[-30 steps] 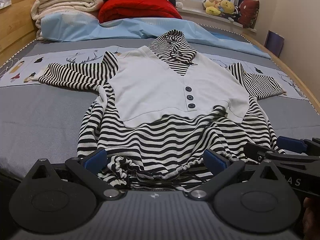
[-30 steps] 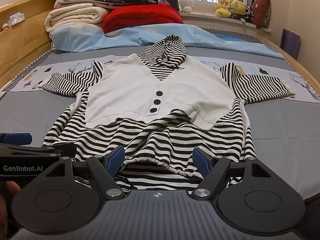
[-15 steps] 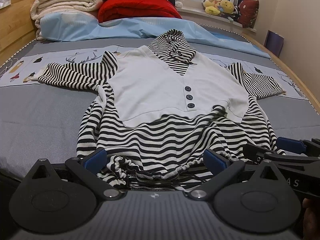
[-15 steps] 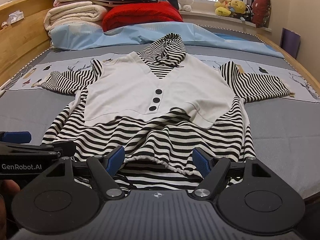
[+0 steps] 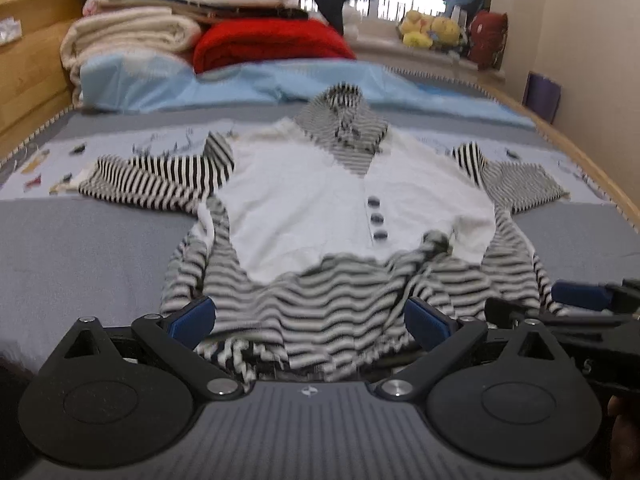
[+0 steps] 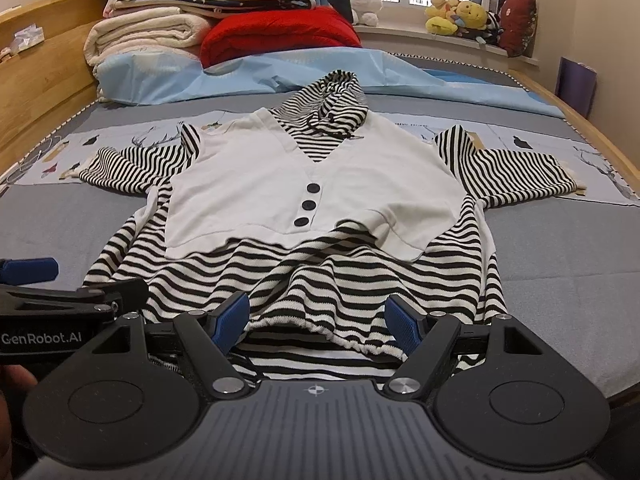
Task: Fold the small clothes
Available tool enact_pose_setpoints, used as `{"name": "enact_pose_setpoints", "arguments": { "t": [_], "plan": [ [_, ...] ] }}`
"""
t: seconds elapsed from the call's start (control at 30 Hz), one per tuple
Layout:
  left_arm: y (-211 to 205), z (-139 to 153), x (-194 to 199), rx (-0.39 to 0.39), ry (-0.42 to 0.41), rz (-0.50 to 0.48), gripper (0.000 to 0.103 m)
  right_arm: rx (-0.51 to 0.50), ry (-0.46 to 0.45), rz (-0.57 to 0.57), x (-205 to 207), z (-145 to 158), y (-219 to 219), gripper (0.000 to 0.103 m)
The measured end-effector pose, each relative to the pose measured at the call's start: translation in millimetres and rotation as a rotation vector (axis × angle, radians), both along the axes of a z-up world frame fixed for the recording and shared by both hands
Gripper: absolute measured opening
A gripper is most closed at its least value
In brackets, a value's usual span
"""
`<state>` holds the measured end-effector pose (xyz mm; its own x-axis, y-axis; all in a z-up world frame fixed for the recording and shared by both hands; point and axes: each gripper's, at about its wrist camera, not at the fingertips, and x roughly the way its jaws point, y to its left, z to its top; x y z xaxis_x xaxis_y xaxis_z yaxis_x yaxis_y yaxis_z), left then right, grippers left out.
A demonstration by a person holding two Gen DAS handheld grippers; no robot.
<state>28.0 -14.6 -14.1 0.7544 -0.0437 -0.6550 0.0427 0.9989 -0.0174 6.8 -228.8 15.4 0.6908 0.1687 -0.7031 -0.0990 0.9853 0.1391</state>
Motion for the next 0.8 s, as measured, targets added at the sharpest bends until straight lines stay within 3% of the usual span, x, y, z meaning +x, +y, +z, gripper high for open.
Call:
{"name": "enact_pose_setpoints", "arguments": {
  "t": [0.07, 0.17, 0.33, 0.4, 0.47, 0.63, 0.8],
  "plan": [
    [3.4, 7.0, 4.7, -0.010, -0.028, -0.009, 0.094, 0.001, -0.012, -0.010, 0.1, 1.5, -1.4, 0.076],
    [11.1, 18.4, 23.0, -0.025, -0.048, -0.028, 0.081, 0.017, -0.029, -0.032, 0.3, 3.3, -7.3, 0.070],
    [27.7, 32.3, 78.6, -0.030, -0.072, -0.046, 0.063, 0.036, -0.054, -0.071, 3.3, 4.7, -16.0, 0.049],
    [38.6, 34.9, 109.1, -0.034, -0.081, -0.031, 0.052, 0.043, -0.070, -0.090, 4.3, 6.0, -20.3, 0.041],
    [54.0, 33.2, 139.3, -0.045, -0.069, 0.002, 0.044, 0.047, -0.088, -0.101, 5.8, 8.2, -24.3, 0.035],
    [115.4, 17.0, 214.4, -0.079, -0.029, 0.145, 0.033, 0.041, -0.116, -0.109, 15.2, 17.5, -38.4, 0.034],
    [199.8, -22.5, 259.6, -0.124, 0.025, 0.333, 0.019, 0.036, -0.097, -0.064, 64.0, 30.5, -46.3, 0.034]
  ]
}}
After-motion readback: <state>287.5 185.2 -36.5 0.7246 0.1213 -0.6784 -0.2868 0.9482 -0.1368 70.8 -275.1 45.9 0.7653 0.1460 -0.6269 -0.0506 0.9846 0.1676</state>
